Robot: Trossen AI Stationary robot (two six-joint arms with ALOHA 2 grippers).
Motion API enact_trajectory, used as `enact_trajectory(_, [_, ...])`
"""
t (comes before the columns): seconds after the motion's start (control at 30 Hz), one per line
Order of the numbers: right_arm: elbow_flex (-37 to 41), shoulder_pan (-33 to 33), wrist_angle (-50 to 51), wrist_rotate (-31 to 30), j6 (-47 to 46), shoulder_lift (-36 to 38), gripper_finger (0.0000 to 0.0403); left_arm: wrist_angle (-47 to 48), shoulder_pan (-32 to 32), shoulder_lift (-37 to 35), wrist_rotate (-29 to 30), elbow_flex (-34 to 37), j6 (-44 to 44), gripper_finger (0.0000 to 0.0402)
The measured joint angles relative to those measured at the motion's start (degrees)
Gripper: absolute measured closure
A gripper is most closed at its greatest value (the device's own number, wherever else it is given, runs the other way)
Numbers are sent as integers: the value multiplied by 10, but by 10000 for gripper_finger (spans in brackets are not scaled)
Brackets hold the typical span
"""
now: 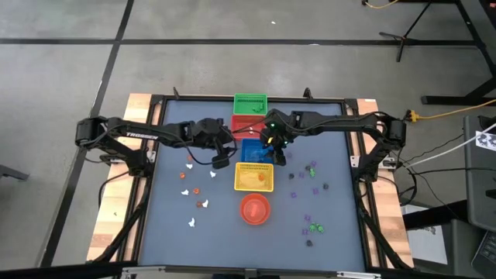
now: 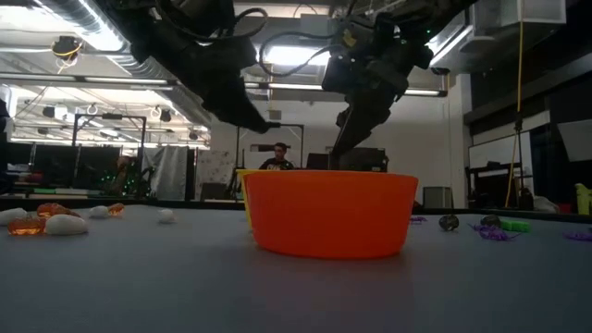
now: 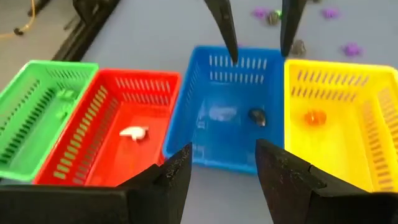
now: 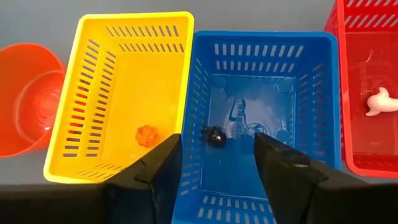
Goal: Sort Halloween decoration
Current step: Put the white ghost toy into the red bin
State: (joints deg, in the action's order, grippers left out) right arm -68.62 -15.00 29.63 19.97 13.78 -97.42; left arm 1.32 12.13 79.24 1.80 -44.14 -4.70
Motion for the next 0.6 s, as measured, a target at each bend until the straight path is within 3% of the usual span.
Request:
enact_trajectory(0.37, [0,0,4,0,0,0,205,128,-24,-26,-98,0,-7,241])
enact_trajectory(0.6, [0,0,4,0,0,0,205,175,-46,-20,-103,12,-41,241])
